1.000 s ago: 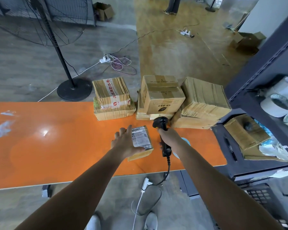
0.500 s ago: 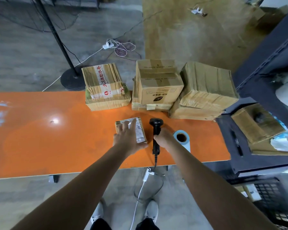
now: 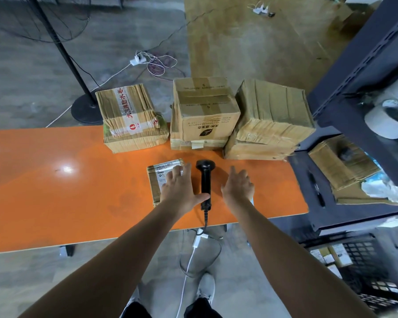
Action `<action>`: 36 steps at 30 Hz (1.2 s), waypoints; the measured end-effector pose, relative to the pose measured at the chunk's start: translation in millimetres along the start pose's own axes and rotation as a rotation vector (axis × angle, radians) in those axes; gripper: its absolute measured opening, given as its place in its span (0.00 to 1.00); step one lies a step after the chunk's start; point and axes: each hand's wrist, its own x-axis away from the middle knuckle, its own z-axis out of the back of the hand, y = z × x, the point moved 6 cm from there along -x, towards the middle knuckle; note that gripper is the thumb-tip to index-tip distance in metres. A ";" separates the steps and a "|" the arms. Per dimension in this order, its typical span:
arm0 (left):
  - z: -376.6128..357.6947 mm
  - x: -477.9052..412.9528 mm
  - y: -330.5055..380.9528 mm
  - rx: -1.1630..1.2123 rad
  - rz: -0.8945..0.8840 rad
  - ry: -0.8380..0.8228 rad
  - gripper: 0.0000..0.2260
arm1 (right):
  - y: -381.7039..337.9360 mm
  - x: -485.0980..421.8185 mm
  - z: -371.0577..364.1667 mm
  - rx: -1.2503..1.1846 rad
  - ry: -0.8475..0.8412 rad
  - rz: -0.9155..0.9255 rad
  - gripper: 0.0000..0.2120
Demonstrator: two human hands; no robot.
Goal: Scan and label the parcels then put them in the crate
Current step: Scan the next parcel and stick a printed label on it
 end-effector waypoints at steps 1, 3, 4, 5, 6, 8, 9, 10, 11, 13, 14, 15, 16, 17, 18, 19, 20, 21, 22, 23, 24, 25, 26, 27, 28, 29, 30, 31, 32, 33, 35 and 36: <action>-0.7 1.6 1.3 -0.001 -0.003 -0.001 0.45 | 2.1 -0.3 1.8 -0.017 0.003 -0.013 0.26; -0.9 4.5 3.4 0.003 -0.010 0.002 0.44 | 7.1 -1.6 3.7 -0.052 -0.010 -0.032 0.27; -0.2 5.7 4.9 0.014 -0.012 -0.001 0.44 | 10.4 -2.1 3.9 -0.059 -0.022 -0.033 0.26; 0.5 6.9 6.4 0.034 -0.011 -0.010 0.44 | 13.9 -2.1 4.6 -0.063 -0.035 -0.030 0.26; 1.1 7.9 8.3 0.067 -0.011 -0.024 0.43 | 17.8 -1.7 5.8 -0.079 -0.043 -0.023 0.25; 1.4 10.9 12.7 0.164 -0.021 -0.066 0.43 | 26.2 0.5 9.8 -0.177 -0.054 -0.003 0.25; 1.3 12.6 14.9 0.202 -0.031 -0.081 0.42 | 29.8 2.5 12.7 -0.259 -0.053 0.009 0.25; 1.4 14.2 17.4 0.228 -0.043 -0.093 0.41 | 32.1 5.4 16.7 -0.361 -0.053 0.028 0.25; 1.9 15.7 19.2 0.253 -0.050 -0.100 0.39 | 33.0 9.3 21.7 -0.481 -0.056 0.050 0.25; 4.6 16.8 21.4 0.327 -0.049 -0.101 0.35 | 32.3 19.1 34.8 -0.714 -0.063 0.096 0.26; 7.5 17.1 21.9 0.384 -0.039 -0.099 0.33 | 31.3 24.9 42.6 -0.793 -0.070 0.122 0.27; 11.1 17.5 21.9 0.454 -0.022 -0.098 0.31 | 29.4 31.1 50.1 -0.844 -0.084 0.151 0.27; 15.3 17.9 21.1 0.527 -0.004 -0.094 0.30 | 26.8 37.7 57.8 -0.878 -0.096 0.183 0.28; 20.4 18.2 20.7 0.595 0.007 -0.088 0.28 | 24.3 43.3 65.0 -0.908 -0.101 0.218 0.28; 25.5 18.9 20.8 0.655 0.009 -0.083 0.27 | 21.9 48.9 72.0 -0.936 -0.099 0.250 0.28; 30.2 19.8 20.3 0.708 0.011 -0.081 0.26 | 19.3 53.9 77.4 -0.961 -0.098 0.278 0.28; 34.6 20.3 19.2 0.750 0.015 -0.076 0.27 | 16.0 58.7 82.4 -0.985 -0.102 0.305 0.28; 38.5 20.1 17.6 0.779 0.020 -0.069 0.27 | 12.5 61.7 84.9 -1.005 -0.114 0.330 0.28; 41.6 20.1 15.7 0.805 0.025 -0.060 0.28 | 8.3 64.9 86.9 -1.022 -0.128 0.353 0.29; 44.7 20.8 13.6 0.834 0.027 -0.052 0.29 | 3.6 66.8 88.0 -1.033 -0.140 0.374 0.29; 47.5 21.2 11.2 0.858 0.023 -0.041 0.30 | -1.5 69.1 89.7 -1.040 -0.149 0.396 0.29; 50.1 22.2 8.1 0.868 0.018 -0.027 0.30 | -6.7 71.0 90.8 -1.039 -0.153 0.416 0.29; 53.2 23.5 4.4 0.871 0.010 -0.010 0.30 | -12.0 73.7 92.7 -1.036 -0.155 0.430 0.29; 56.8 25.4 0.8 0.869 -0.004 0.010 0.29 | -16.9 76.1 94.1 -1.034 -0.153 0.440 0.27; 60.9 27.7 -2.9 0.864 -0.024 0.033 0.28 | -22.0 79.5 96.6 -1.038 -0.152 0.443 0.25; 65.1 30.1 -5.7 0.844 -0.048 0.056 0.27 | -25.6 81.8 98.0 -1.049 -0.152 0.438 0.23; 69.5 32.6 -9.0 0.813 -0.071 0.083 0.26 | -29.4 83.7 99.0 -1.066 -0.152 0.429 0.20; 73.3 34.4 -13.1 0.774 -0.089 0.108 0.26 | -33.5 84.3 99.0 -1.072 -0.146 0.421 0.17; 76.0 35.9 -16.9 0.744 -0.103 0.126 0.25 | -38.2 85.6 99.3 -1.069 -0.139 0.421 0.15; 78.1 37.6 -20.2 0.719 -0.115 0.139 0.25 | -43.3 86.7 99.3 -1.049 -0.128 0.427 0.13; 81.7 40.3 -25.2 0.669 -0.150 0.167 0.25 | -52.7 89.2 100.4 -0.994 -0.084 0.445 0.13; 83.3 41.6 -27.3 0.639 -0.171 0.182 0.24 | -56.4 91.2 101.5 -0.981 -0.062 0.451 0.13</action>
